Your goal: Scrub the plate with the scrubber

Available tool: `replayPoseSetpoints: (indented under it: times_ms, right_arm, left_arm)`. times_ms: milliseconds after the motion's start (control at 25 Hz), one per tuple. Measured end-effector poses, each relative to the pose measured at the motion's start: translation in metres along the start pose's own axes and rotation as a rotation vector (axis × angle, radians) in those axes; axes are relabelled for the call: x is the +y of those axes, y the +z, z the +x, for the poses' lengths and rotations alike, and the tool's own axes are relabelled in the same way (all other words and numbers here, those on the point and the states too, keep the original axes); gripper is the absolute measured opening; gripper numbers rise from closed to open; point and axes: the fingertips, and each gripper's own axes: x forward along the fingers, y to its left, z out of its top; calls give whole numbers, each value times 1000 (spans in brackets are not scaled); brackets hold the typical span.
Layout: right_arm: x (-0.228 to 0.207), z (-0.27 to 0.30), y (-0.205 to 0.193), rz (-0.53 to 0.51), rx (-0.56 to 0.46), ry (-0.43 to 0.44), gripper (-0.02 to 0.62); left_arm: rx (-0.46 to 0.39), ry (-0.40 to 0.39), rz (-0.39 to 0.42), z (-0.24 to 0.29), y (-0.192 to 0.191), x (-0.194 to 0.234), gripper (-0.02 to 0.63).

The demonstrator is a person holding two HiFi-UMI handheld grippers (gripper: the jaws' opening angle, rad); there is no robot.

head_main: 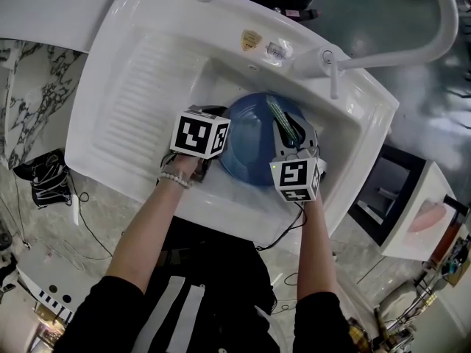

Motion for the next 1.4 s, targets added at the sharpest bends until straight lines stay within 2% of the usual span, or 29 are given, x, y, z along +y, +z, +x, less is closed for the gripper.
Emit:
replayPoseSetpoints:
  times_ms: [80, 200, 440, 560, 840, 1400]
  right_arm:
    - [-4, 0, -12, -14, 56, -20, 95]
    - [-3, 0, -23, 20, 102, -16, 95]
    - [11, -7, -30, 79, 166, 45, 95]
    - [19, -14, -32, 105, 168, 80, 95]
    - [44, -28, -30, 92, 146, 139, 95]
    - [113, -46, -9, 19, 55, 458, 95]
  left_arm:
    - [0, -7, 0, 0, 0, -1, 0]
    - [-2, -16, -2, 0, 0, -1, 0]
    - [-2, -24, -2, 0, 1, -1, 0]
    - [-2, -31, -4, 0, 0, -2, 0]
    - [-3, -35, -5, -1, 1, -2, 0]
    - [10, -42, 1, 0, -2, -3, 0]
